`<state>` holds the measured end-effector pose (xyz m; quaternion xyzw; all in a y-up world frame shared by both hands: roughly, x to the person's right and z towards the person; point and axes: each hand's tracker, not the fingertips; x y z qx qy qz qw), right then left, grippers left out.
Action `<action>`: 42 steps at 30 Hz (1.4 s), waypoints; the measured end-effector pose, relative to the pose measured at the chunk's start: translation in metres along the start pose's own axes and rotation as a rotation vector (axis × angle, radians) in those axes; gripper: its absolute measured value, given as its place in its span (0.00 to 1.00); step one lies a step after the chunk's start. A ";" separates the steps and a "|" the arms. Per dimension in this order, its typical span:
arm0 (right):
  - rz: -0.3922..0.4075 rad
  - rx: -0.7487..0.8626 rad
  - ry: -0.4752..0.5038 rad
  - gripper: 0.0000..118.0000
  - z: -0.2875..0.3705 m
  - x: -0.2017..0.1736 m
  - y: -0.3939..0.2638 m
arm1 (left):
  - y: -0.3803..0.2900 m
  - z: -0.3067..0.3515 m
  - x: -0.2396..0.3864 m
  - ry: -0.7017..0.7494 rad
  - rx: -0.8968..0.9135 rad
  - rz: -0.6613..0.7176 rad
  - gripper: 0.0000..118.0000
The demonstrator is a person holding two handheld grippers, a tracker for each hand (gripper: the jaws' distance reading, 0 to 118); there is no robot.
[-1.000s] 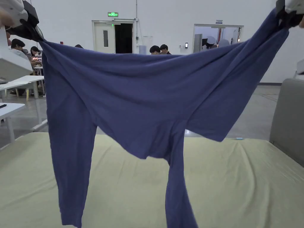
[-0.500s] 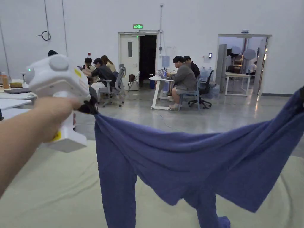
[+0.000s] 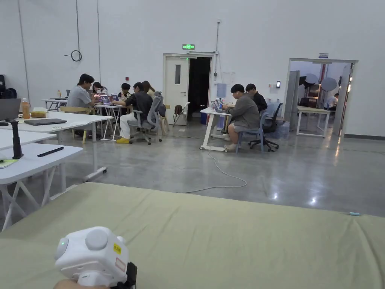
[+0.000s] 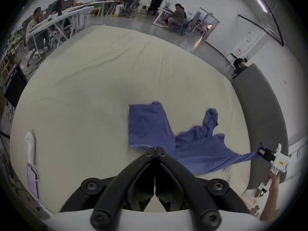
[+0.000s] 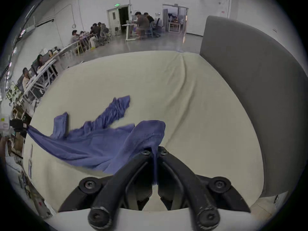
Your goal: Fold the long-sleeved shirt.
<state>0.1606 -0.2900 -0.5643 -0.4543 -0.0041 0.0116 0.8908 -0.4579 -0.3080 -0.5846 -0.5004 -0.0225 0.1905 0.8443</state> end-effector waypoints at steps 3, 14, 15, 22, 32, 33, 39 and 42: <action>0.051 0.018 0.019 0.00 0.027 0.009 -0.042 | -0.036 0.021 -0.013 0.004 -0.019 -0.052 0.00; 0.097 -0.090 0.054 0.00 0.081 0.033 -0.233 | -0.184 0.057 -0.071 -0.001 -0.142 -0.048 0.00; 0.100 -0.125 0.065 0.00 0.078 0.035 -0.250 | -0.198 0.055 -0.075 -0.001 -0.164 -0.048 0.00; 0.120 -0.284 0.057 0.00 0.024 0.041 -0.319 | -0.267 0.008 -0.093 0.062 -0.272 -0.046 0.00; 0.108 -0.378 0.029 0.06 -0.007 0.034 -0.324 | -0.300 -0.029 -0.110 0.096 -0.282 0.073 0.00; 0.121 -0.405 0.020 0.12 -0.005 0.035 -0.318 | -0.296 -0.021 -0.106 0.100 -0.286 0.055 0.07; 0.210 -0.154 0.010 0.87 0.088 0.040 -0.264 | -0.280 0.092 -0.079 -0.010 0.111 0.064 0.98; 0.149 -0.056 0.027 0.87 0.120 0.033 -0.248 | -0.303 0.114 -0.064 0.003 0.144 0.029 0.98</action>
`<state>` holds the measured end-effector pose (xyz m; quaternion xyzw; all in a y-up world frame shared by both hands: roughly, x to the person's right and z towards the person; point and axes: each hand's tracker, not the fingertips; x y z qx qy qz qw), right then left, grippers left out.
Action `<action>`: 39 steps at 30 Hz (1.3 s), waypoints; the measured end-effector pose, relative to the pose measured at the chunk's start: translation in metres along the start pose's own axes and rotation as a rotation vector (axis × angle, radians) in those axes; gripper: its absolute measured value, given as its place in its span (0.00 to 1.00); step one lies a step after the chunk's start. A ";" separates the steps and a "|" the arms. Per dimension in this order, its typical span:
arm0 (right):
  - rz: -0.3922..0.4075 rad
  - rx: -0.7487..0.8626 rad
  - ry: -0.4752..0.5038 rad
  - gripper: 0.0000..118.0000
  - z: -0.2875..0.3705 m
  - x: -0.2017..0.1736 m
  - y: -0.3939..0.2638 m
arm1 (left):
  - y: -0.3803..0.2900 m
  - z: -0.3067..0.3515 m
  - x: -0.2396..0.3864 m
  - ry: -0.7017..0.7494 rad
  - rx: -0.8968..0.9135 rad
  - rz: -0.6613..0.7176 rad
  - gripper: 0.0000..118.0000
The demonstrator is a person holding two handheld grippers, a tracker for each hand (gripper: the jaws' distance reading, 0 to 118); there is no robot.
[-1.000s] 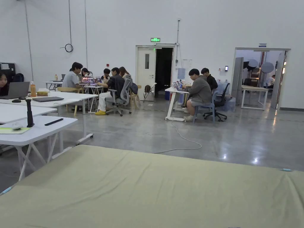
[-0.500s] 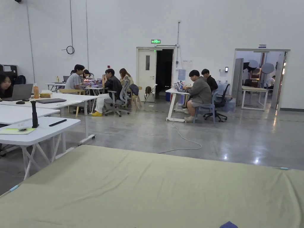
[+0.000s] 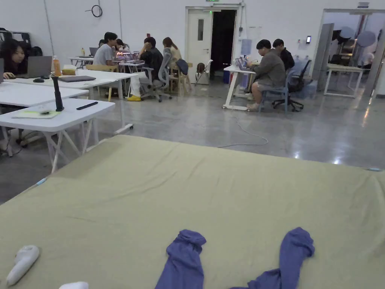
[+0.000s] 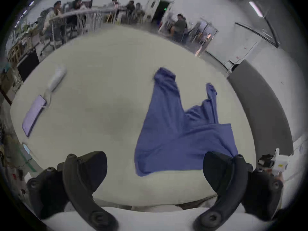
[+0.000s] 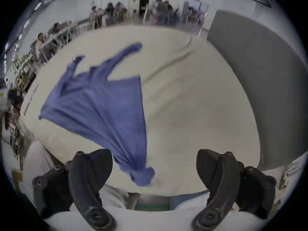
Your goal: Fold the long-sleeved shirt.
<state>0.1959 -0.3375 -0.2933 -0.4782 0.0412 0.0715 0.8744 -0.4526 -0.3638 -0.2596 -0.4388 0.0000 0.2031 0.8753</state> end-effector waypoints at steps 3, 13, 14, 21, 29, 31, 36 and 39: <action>-0.119 0.051 0.119 0.22 0.010 -0.020 0.002 | -0.034 -0.020 0.010 0.068 -0.215 -0.065 0.09; -0.010 0.003 0.212 0.00 -0.045 -0.085 0.024 | -0.027 -0.106 -0.008 0.149 -0.170 0.029 1.00; -0.015 0.000 0.213 0.00 -0.055 -0.086 0.033 | -0.014 -0.127 -0.012 0.192 -0.178 0.007 0.99; 0.015 -0.048 0.148 0.31 -0.139 -0.085 0.117 | -0.013 -0.175 -0.013 0.256 -0.273 -0.151 0.66; -0.034 -0.313 -0.023 0.99 -0.267 -0.074 0.169 | 0.002 -0.123 0.011 0.170 -0.174 -0.157 0.00; -0.083 -0.354 -0.004 0.87 -0.286 -0.073 0.167 | 0.006 -0.115 0.023 0.164 -0.160 -0.165 0.00; -0.004 -0.312 -0.028 0.71 -0.269 -0.090 0.165 | 0.012 -0.096 0.029 0.169 -0.118 -0.170 0.00; 0.082 -0.250 0.006 0.00 -0.246 -0.101 0.164 | 0.018 -0.092 0.031 0.142 -0.105 -0.139 0.00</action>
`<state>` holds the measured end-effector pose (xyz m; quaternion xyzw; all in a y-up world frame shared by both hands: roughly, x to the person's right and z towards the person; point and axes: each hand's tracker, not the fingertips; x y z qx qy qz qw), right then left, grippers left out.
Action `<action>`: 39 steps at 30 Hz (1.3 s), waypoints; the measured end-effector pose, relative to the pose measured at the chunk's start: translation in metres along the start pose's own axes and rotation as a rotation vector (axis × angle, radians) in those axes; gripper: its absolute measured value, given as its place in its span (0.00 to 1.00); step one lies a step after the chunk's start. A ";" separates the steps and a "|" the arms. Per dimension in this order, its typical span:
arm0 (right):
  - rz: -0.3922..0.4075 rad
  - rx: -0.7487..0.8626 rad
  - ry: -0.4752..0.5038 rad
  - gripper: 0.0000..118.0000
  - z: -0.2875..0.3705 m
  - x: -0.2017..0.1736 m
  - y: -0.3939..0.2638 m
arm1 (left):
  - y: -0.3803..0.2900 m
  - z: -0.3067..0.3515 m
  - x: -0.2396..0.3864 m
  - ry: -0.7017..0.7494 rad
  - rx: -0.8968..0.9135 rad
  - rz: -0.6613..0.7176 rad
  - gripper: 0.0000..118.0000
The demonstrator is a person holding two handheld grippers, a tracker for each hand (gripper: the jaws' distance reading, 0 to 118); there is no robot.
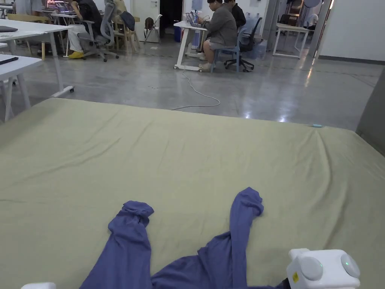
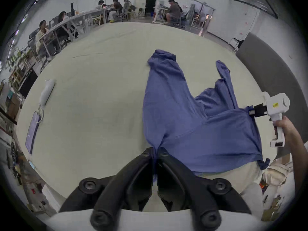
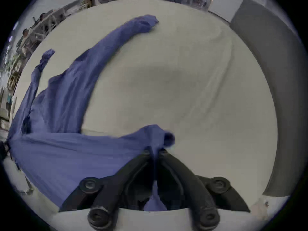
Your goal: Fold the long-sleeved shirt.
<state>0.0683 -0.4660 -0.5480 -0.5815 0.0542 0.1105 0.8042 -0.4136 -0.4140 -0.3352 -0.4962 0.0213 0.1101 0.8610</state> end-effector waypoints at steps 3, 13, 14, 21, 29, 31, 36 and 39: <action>0.032 0.094 -0.005 0.00 0.035 0.001 -0.014 | 0.005 0.005 0.002 -0.013 0.010 0.017 0.00; -0.002 0.597 0.064 0.00 0.298 0.047 -0.071 | 0.059 0.100 0.024 -0.083 0.265 0.043 0.00; 0.007 0.653 0.056 0.00 0.328 0.051 -0.071 | 0.072 0.117 0.029 -0.105 0.320 0.042 0.00; -0.002 0.847 0.042 0.00 0.462 0.073 -0.035 | 0.195 0.215 0.076 -0.189 0.598 -0.007 0.00; -0.026 0.902 -0.092 0.00 0.549 0.098 0.099 | 0.355 0.288 0.110 -0.187 0.713 -0.043 0.00; -0.030 0.910 -0.132 0.00 0.561 0.102 0.134 | 0.389 0.299 0.117 -0.174 0.724 -0.047 0.00; -0.067 0.905 -0.180 0.00 0.585 0.109 0.216 | 0.471 0.322 0.137 -0.055 0.742 -0.087 0.00; -0.128 0.991 -0.271 0.00 0.604 0.114 0.251 | 0.514 0.341 0.156 0.128 0.745 -0.155 0.00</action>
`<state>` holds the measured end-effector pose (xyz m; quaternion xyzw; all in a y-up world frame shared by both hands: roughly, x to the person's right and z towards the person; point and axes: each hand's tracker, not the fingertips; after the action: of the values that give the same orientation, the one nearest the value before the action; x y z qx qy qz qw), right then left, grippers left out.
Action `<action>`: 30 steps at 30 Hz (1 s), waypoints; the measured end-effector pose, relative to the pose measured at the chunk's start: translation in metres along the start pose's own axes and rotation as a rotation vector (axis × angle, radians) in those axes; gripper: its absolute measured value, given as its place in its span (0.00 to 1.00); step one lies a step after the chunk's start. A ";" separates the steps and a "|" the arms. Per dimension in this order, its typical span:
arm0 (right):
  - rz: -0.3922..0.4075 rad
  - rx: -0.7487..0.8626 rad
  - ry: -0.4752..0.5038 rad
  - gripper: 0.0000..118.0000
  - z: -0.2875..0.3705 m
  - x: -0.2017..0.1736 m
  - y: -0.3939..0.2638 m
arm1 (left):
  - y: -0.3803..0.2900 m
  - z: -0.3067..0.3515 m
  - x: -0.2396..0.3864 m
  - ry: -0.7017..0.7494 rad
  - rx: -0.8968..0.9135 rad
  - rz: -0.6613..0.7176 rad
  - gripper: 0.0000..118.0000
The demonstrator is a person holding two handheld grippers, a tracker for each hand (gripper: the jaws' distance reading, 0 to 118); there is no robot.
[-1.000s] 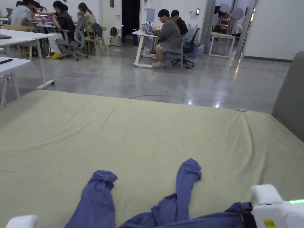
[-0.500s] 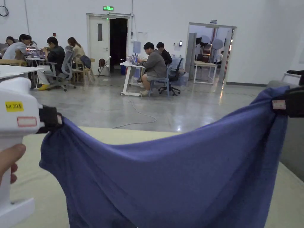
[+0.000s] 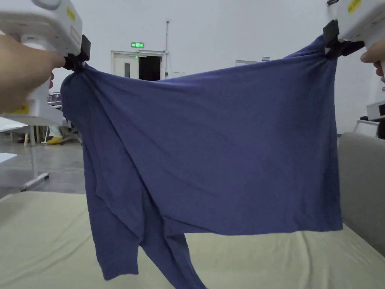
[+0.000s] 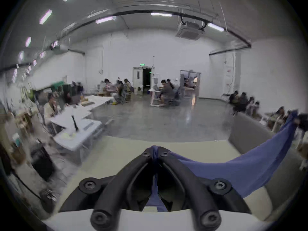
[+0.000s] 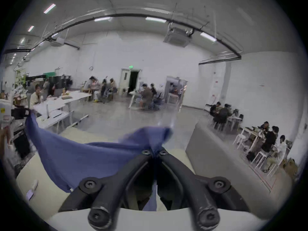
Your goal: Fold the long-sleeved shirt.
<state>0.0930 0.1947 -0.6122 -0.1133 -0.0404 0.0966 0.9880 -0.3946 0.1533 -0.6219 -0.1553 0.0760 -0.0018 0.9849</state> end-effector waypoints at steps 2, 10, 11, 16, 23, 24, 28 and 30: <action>-0.026 0.042 0.006 0.00 -0.004 0.003 0.019 | 0.030 0.006 0.001 -0.018 0.048 0.051 0.00; -0.033 0.087 -0.082 0.00 -0.021 0.007 0.041 | 0.082 0.011 0.017 -0.032 0.143 0.050 0.00; -0.031 0.078 -0.084 0.00 -0.029 0.006 0.033 | 0.078 0.005 0.020 -0.037 0.134 0.024 0.00; -0.027 -0.103 0.004 0.00 -0.086 -0.017 -0.054 | 0.010 -0.061 0.027 -0.032 -0.048 -0.066 0.00; -0.017 -0.483 0.133 0.00 -0.172 -0.077 -0.275 | -0.222 -0.192 0.028 -0.105 -0.523 -0.032 0.00; -0.018 -0.536 0.138 0.00 -0.177 -0.084 -0.304 | -0.253 -0.197 0.031 -0.107 -0.570 -0.039 0.00; -0.013 -0.677 0.185 0.00 -0.176 -0.094 -0.410 | -0.356 -0.205 0.025 -0.134 -0.749 -0.058 0.00; 0.029 -0.689 0.201 0.00 -0.160 -0.089 -0.441 | -0.380 -0.195 0.016 -0.148 -0.778 -0.058 0.00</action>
<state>0.1020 -0.2790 -0.6706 -0.4495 0.0282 0.0797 0.8893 -0.4002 -0.2688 -0.6913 -0.5188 -0.0047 0.0107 0.8548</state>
